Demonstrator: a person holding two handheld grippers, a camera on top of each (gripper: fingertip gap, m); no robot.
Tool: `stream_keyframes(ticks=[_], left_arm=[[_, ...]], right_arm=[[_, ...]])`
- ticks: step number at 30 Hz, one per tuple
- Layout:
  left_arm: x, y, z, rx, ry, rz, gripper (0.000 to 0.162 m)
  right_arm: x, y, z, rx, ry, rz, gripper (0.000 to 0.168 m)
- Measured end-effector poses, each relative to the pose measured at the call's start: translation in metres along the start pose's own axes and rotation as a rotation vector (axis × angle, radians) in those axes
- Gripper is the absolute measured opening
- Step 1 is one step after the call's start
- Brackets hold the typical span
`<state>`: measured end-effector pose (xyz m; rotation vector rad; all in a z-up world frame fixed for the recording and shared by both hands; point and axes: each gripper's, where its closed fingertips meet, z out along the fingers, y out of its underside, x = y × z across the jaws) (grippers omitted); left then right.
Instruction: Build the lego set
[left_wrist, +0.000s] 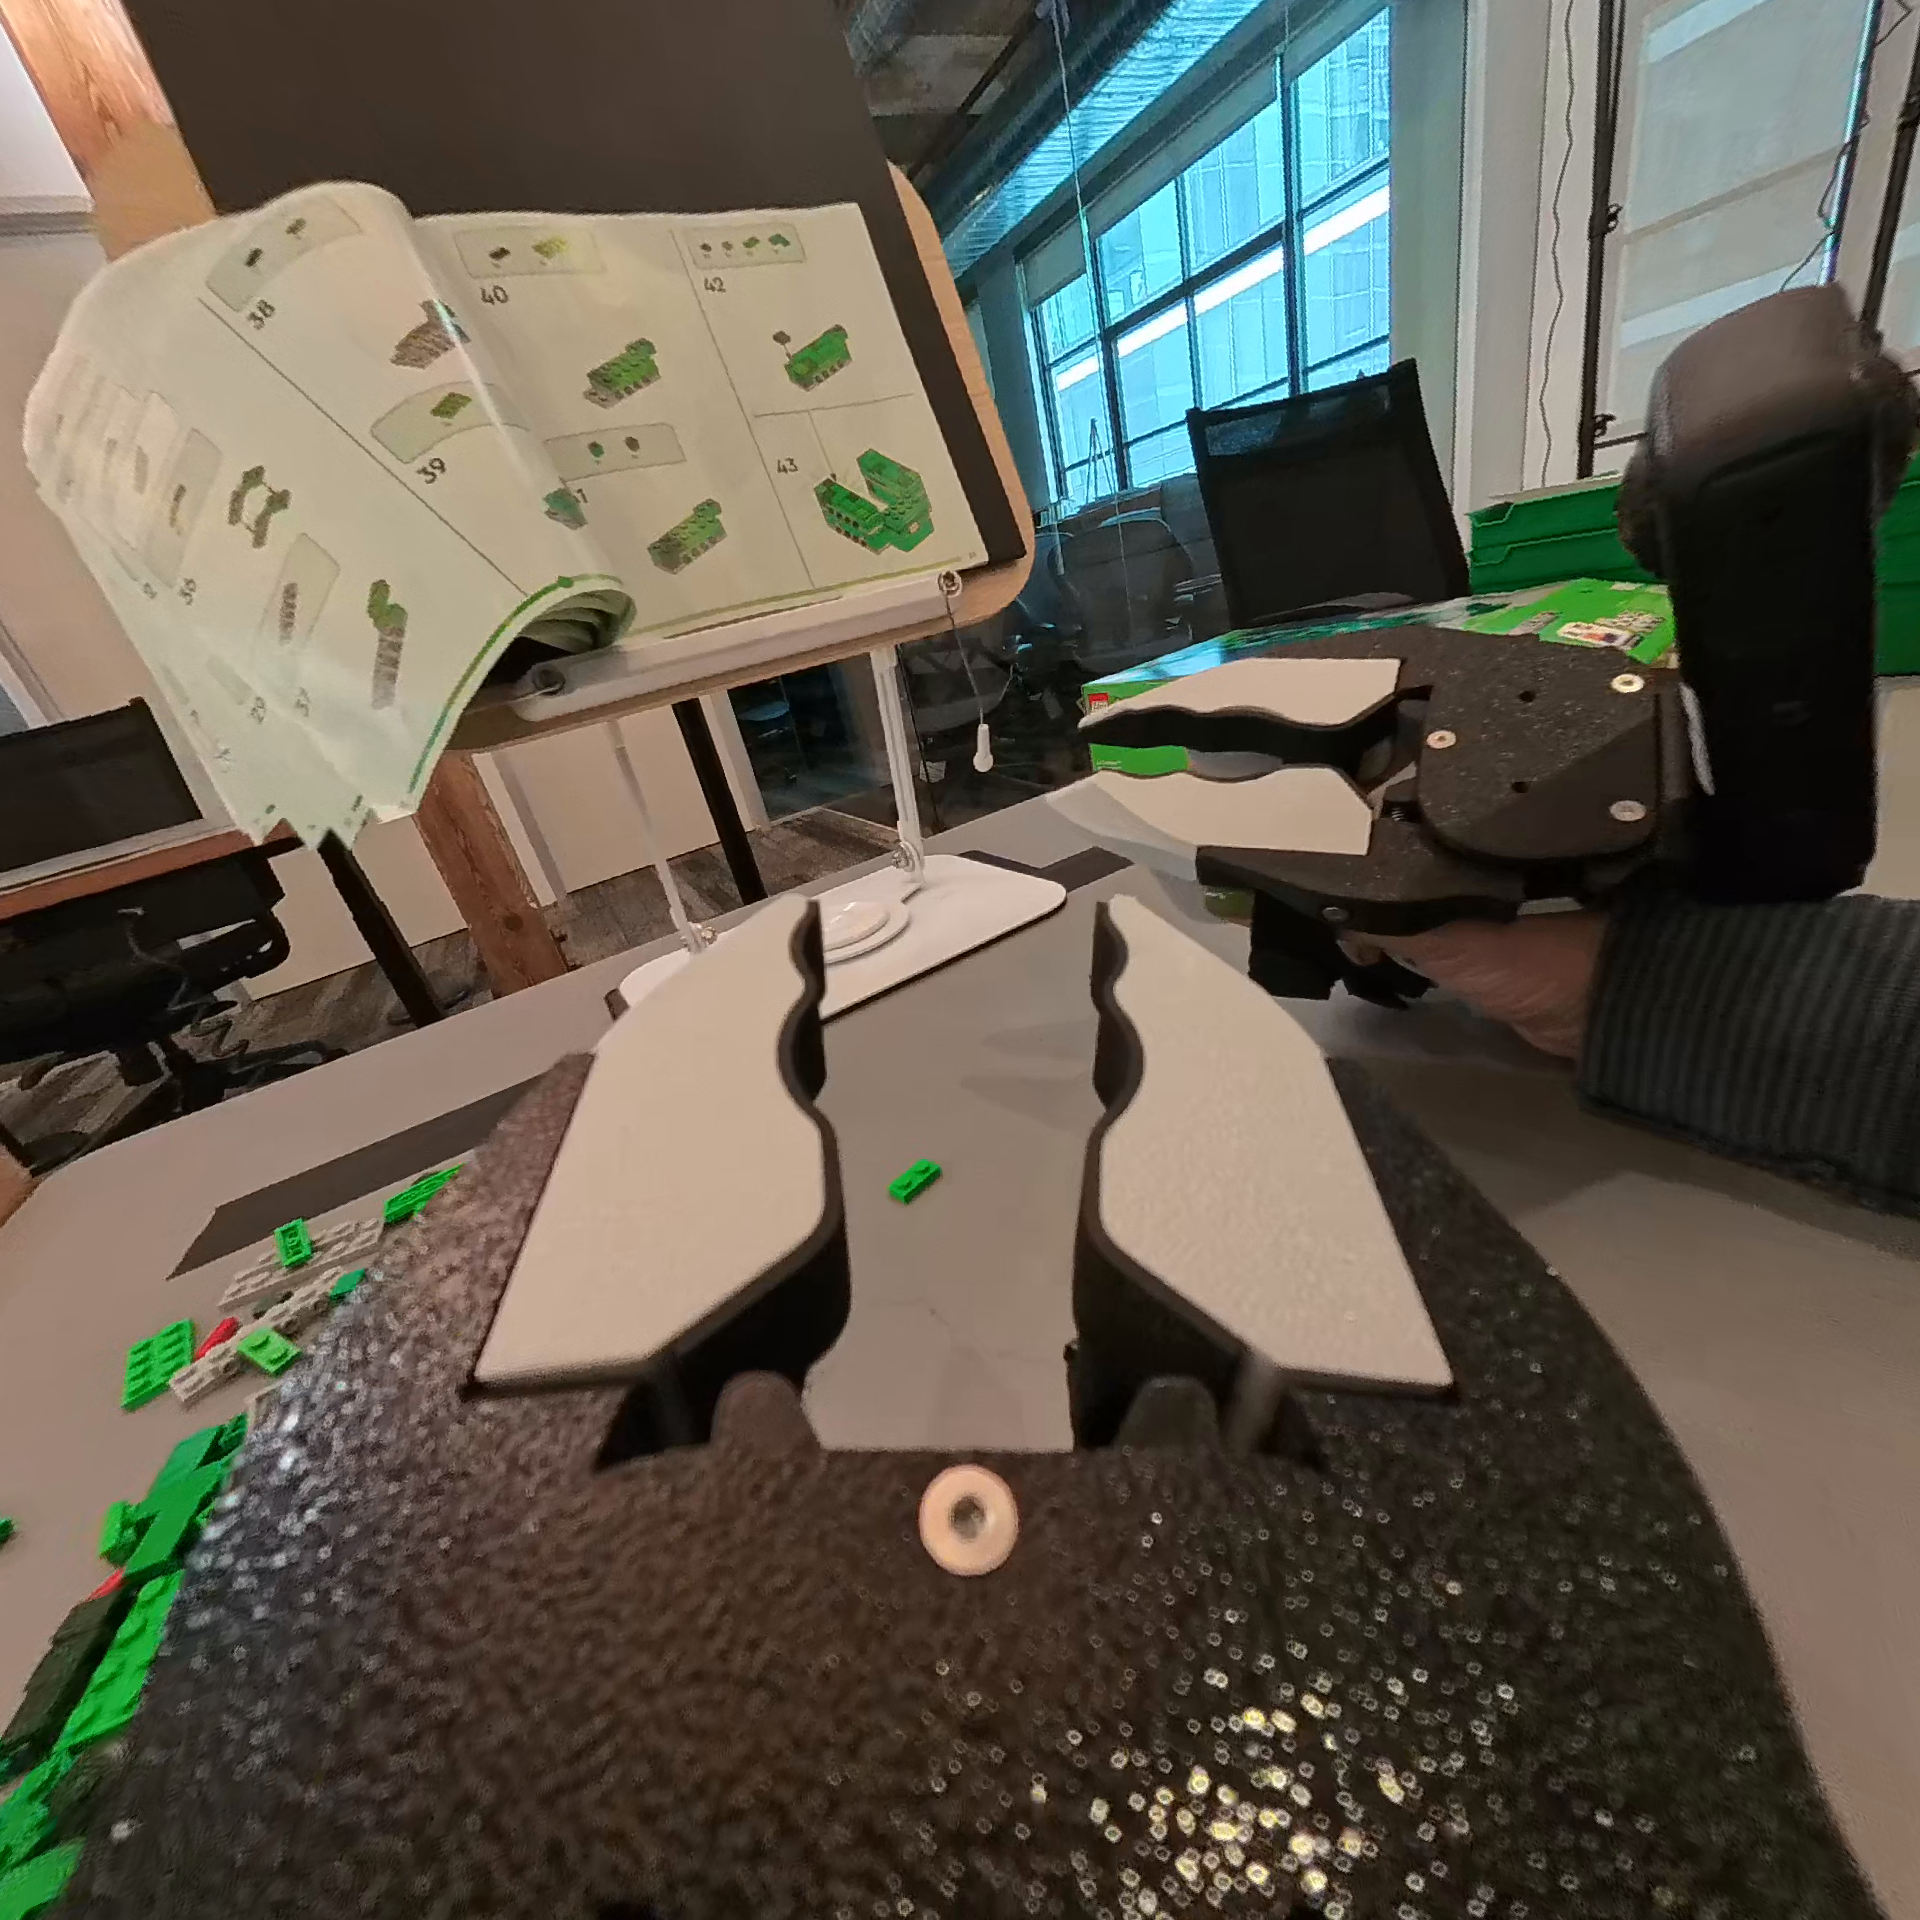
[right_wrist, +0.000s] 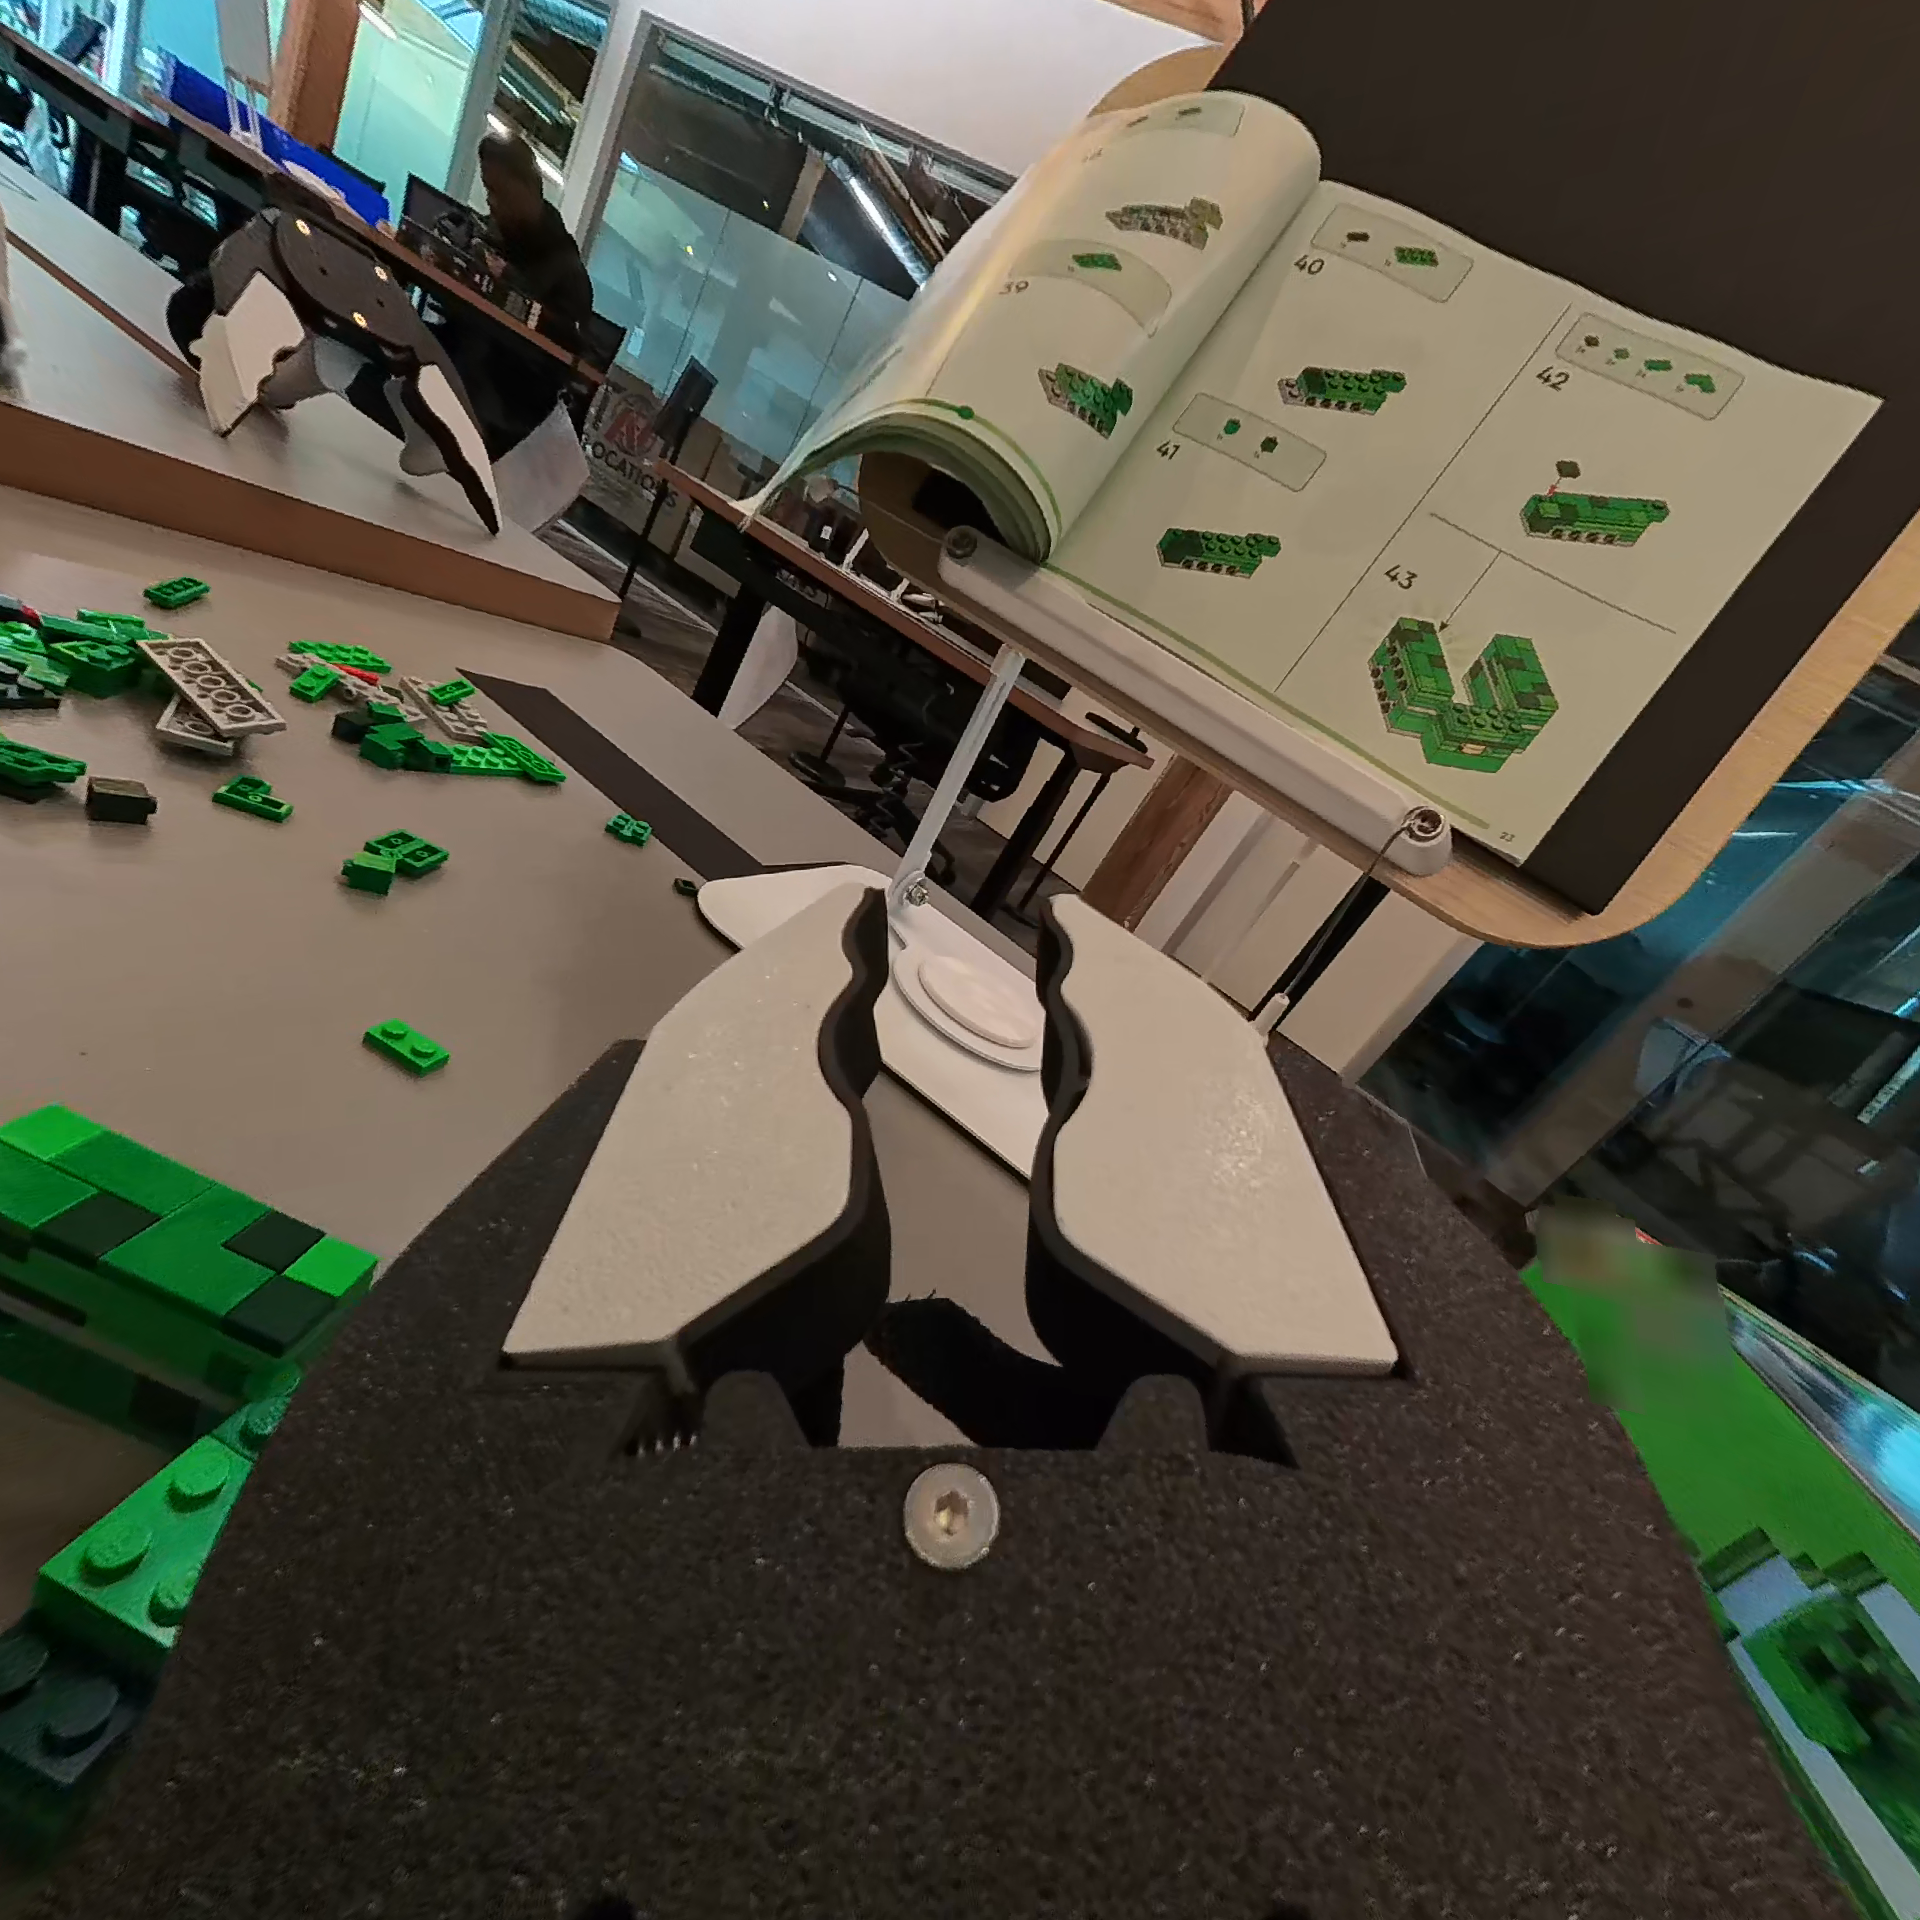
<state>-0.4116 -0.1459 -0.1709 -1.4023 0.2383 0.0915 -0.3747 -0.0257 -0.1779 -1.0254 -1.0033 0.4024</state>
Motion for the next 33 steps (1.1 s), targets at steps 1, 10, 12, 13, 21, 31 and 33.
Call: stream_keyframes(ticks=[1, 10, 12, 13, 21, 31, 33], left_arm=[[0.0, -0.001, -0.002, 0.003, -0.001, 0.001, 0.049], [0.033, -0.015, -0.06, 0.02, 0.138, -0.001, 0.044], [0.021, -0.018, -0.082, 0.019, 0.072, 0.022, 0.046], [0.013, -0.018, -0.093, 0.014, 0.029, 0.055, 0.046], [-0.074, -0.002, -0.141, -0.095, -0.275, 0.093, 0.041], [-0.085, 0.003, -0.145, -0.115, -0.311, 0.03, 0.038], [-0.084, 0.002, -0.144, -0.111, -0.304, 0.021, 0.037]], right_arm=[[0.0, 0.0, 0.0, -0.002, -0.002, 0.004, 0.026], [-0.002, 0.003, -0.001, -0.034, -0.025, 0.012, 0.018], [-0.007, -0.008, -0.005, -0.042, -0.062, -0.035, 0.01], [-0.017, -0.018, -0.006, -0.037, -0.124, -0.046, 0.007], [-0.151, -0.058, -0.033, -0.221, -0.864, 0.032, 0.011], [-0.227, -0.036, -0.039, -0.603, -1.072, 0.019, 0.025], [-0.235, -0.029, -0.04, -0.639, -1.093, 0.032, 0.03]])
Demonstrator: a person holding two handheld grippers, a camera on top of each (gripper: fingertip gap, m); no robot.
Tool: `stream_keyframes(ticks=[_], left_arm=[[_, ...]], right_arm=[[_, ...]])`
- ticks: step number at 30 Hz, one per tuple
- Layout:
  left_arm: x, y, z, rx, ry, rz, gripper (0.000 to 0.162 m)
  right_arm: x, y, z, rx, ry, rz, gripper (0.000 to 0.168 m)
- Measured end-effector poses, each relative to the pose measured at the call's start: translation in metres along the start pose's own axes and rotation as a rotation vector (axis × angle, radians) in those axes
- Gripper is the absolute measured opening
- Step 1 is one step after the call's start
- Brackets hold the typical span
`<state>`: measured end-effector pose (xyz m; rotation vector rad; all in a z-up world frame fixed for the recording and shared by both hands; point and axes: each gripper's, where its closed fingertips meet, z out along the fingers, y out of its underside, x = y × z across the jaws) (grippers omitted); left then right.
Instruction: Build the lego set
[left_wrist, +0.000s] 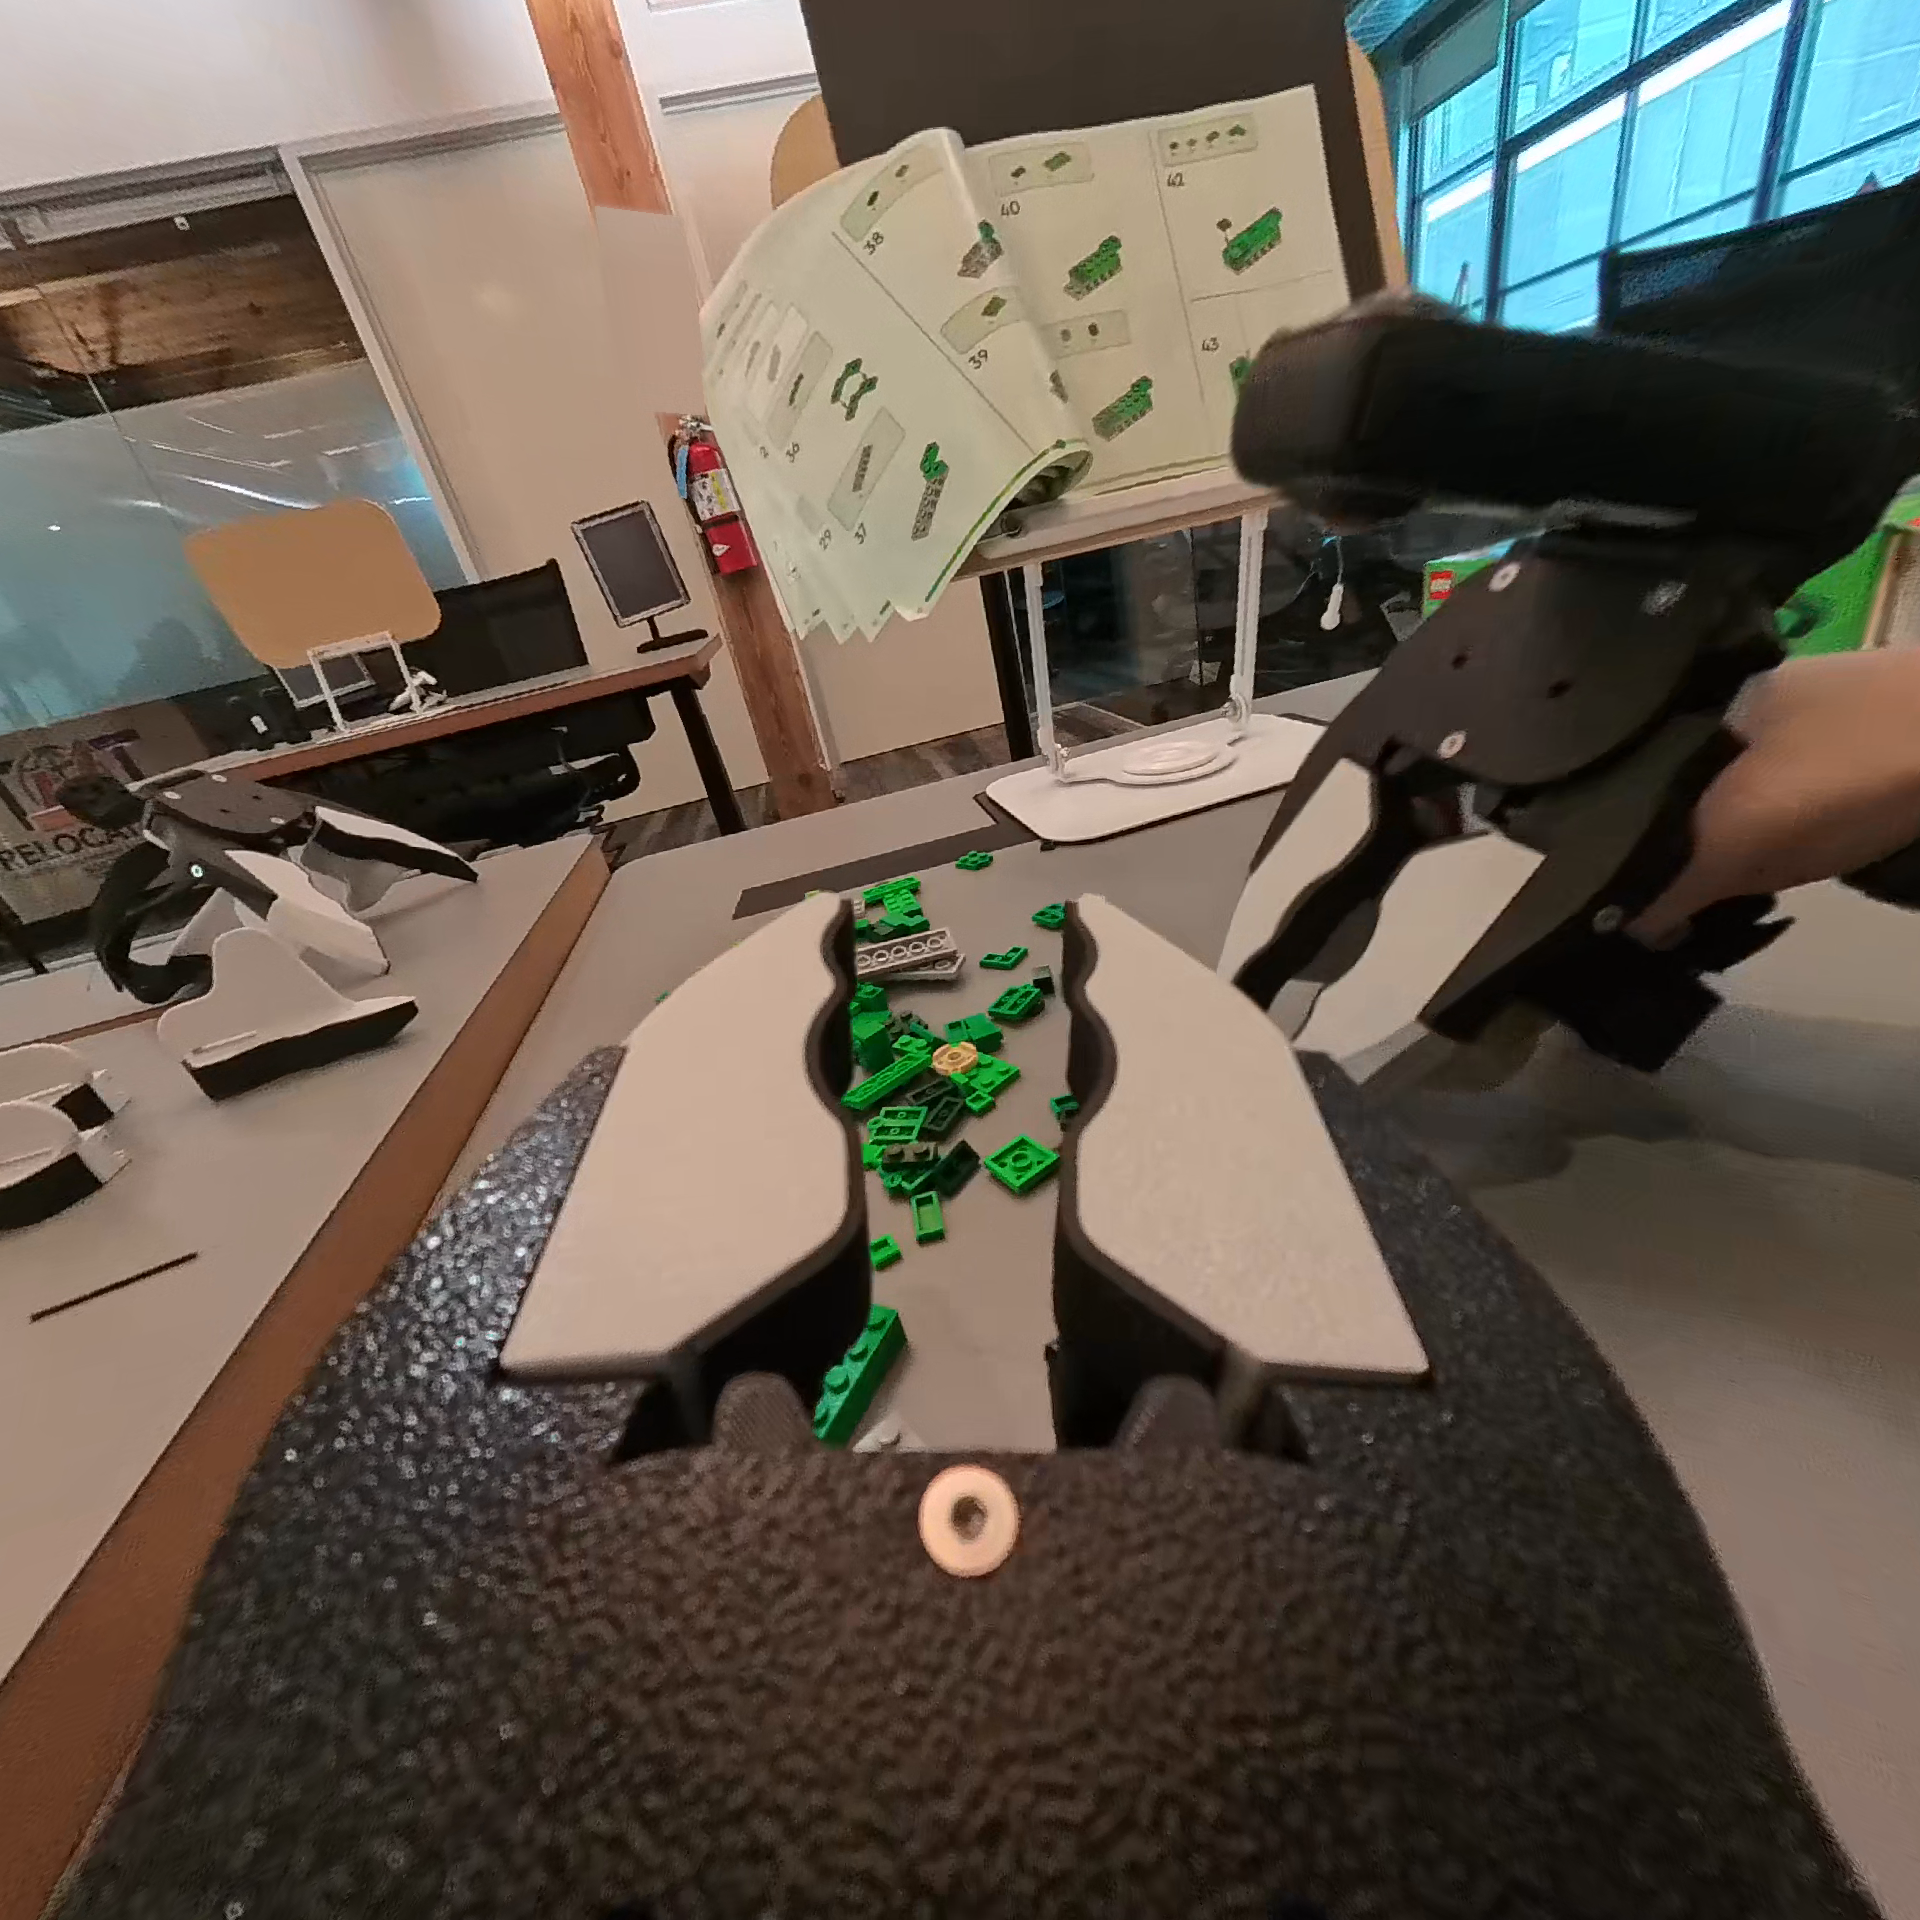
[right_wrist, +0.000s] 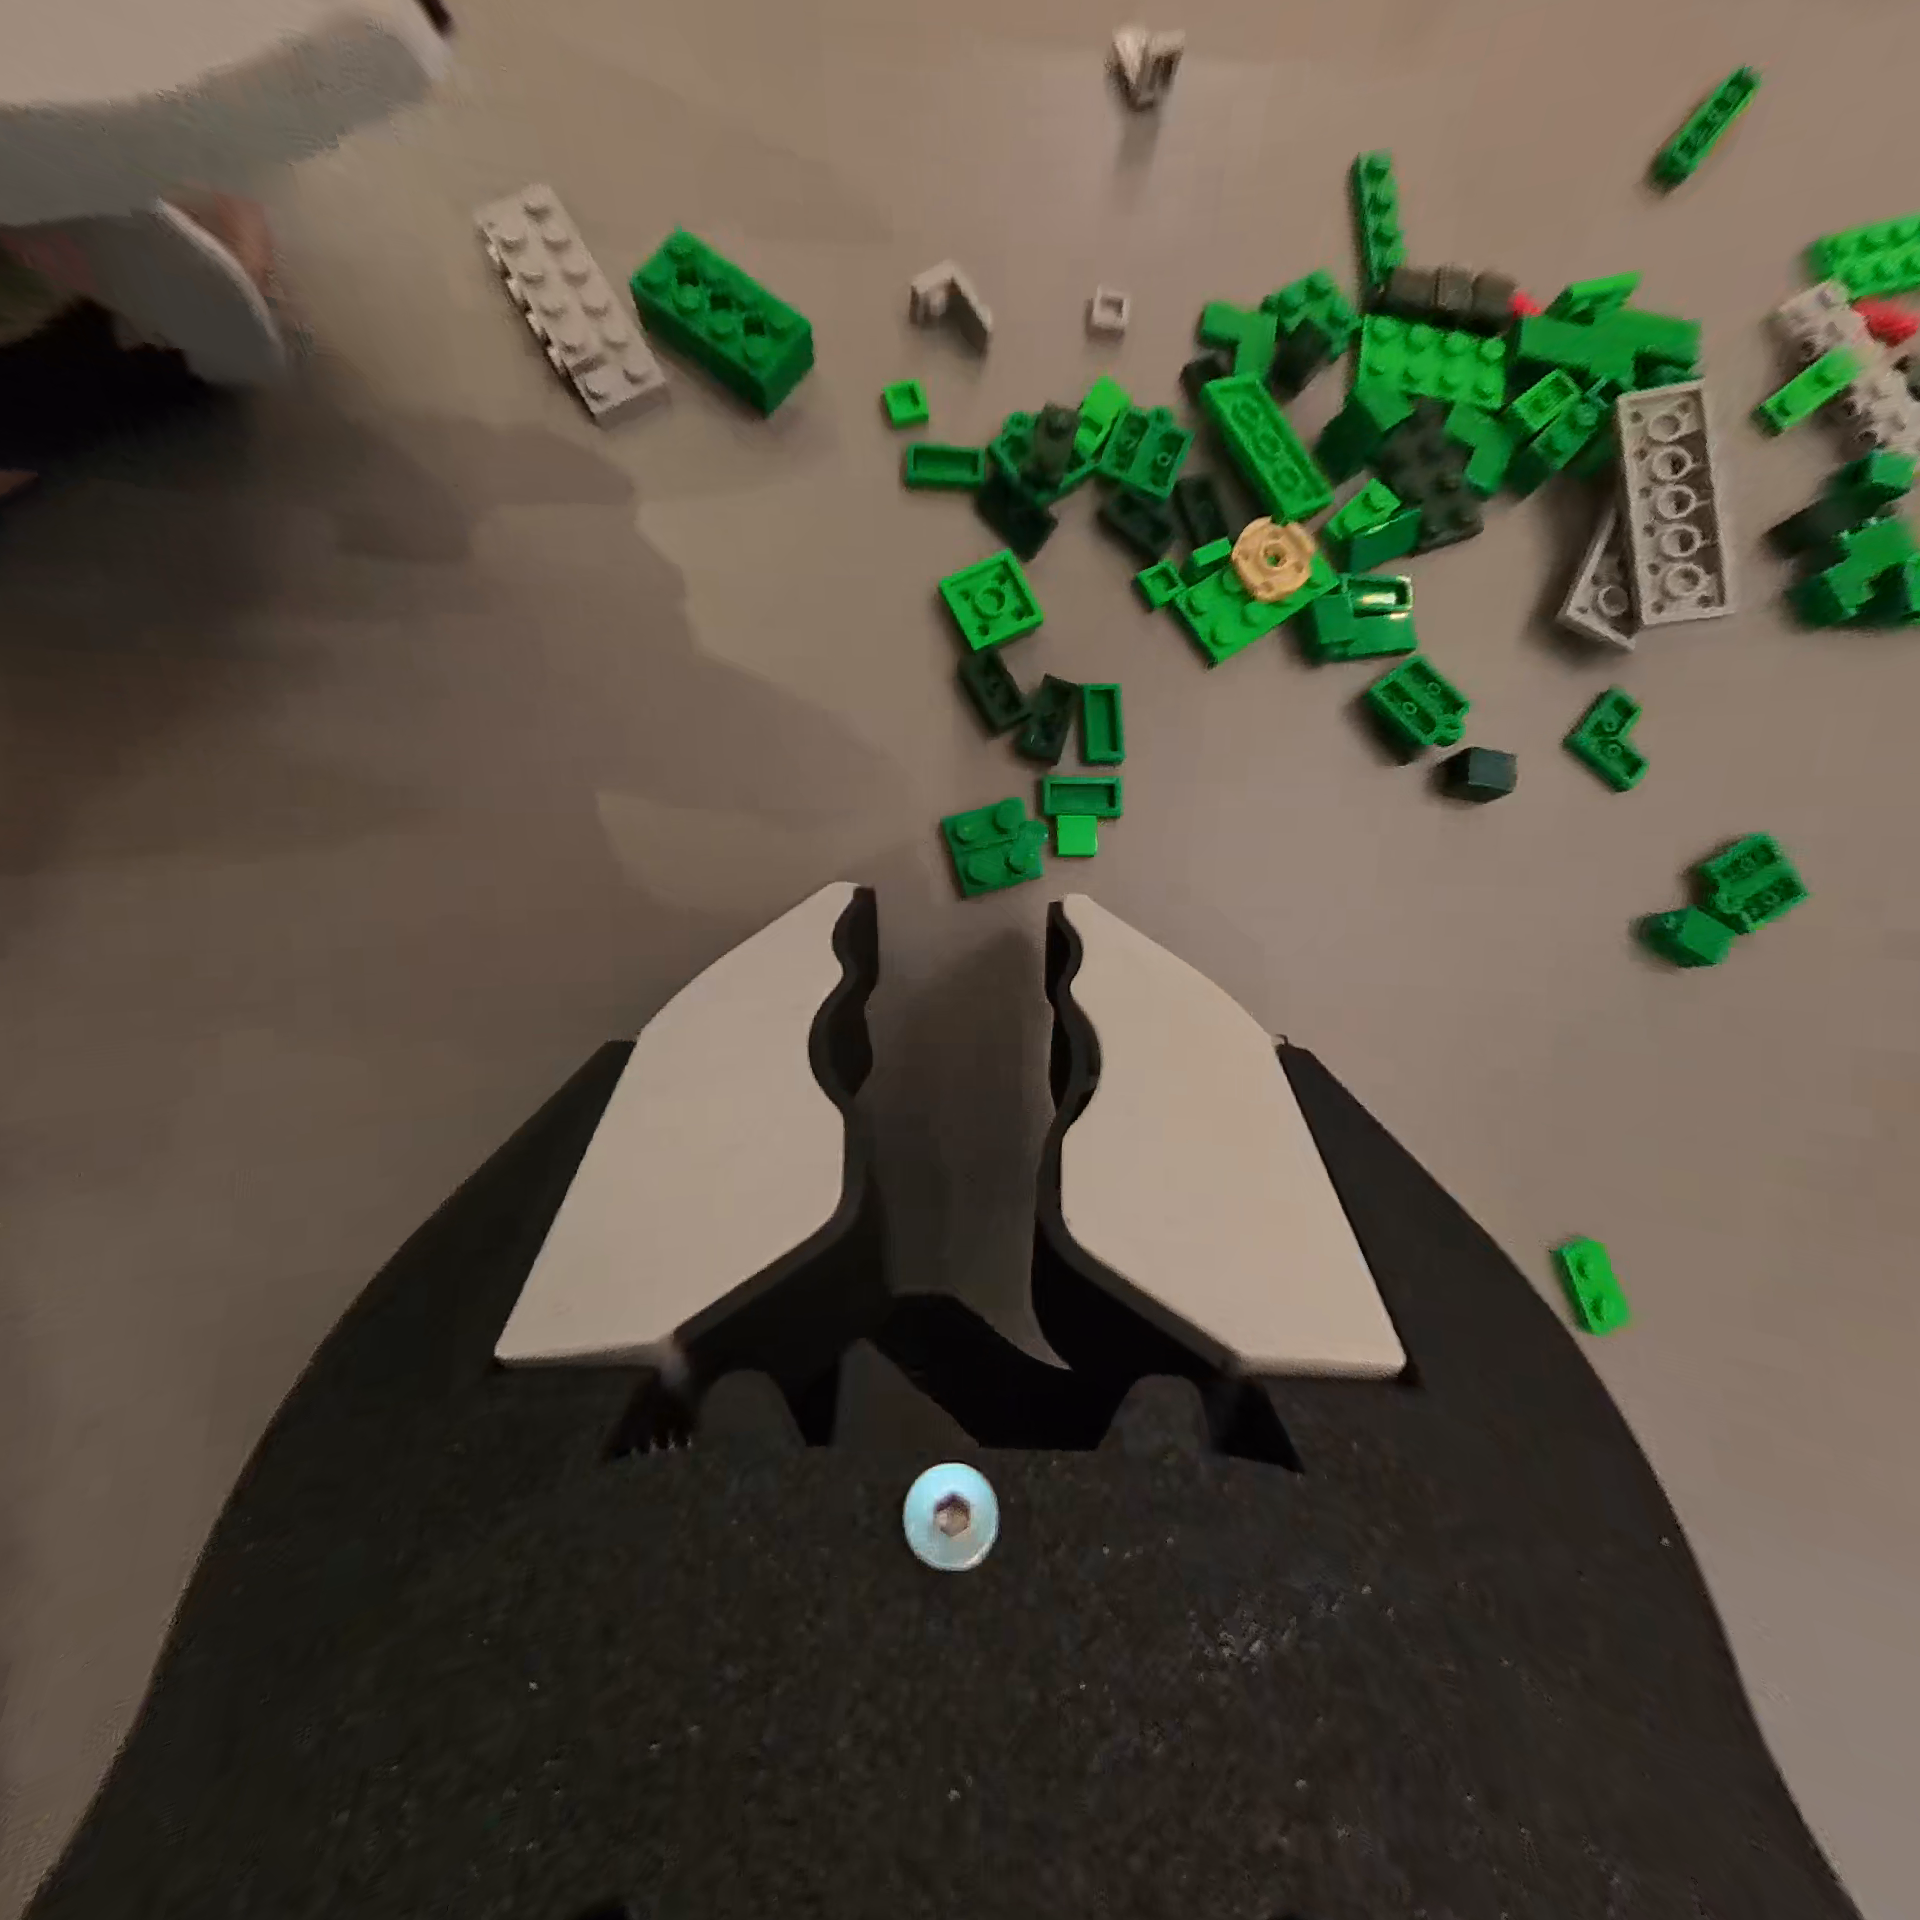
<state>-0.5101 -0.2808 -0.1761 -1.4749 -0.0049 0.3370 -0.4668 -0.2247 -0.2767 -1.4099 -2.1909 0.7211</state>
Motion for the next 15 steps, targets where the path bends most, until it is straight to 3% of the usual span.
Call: stream_keyframes(ticks=[6, 10, 15], left_arm=[[0.001, -0.001, 0.0, 0.003, 0.013, -0.02, 0.037], [0.004, -0.002, 0.0, 0.005, 0.026, -0.007, 0.036], [0.004, -0.001, 0.0, 0.002, 0.03, -0.002, 0.036]], right_arm=[[0.005, -0.002, 0.013, -0.015, 0.0, -0.02, 0.03], [0.005, -0.003, 0.015, -0.035, -0.04, -0.023, 0.017], [0.001, -0.002, 0.006, -0.048, 0.001, -0.122, 0.017]])
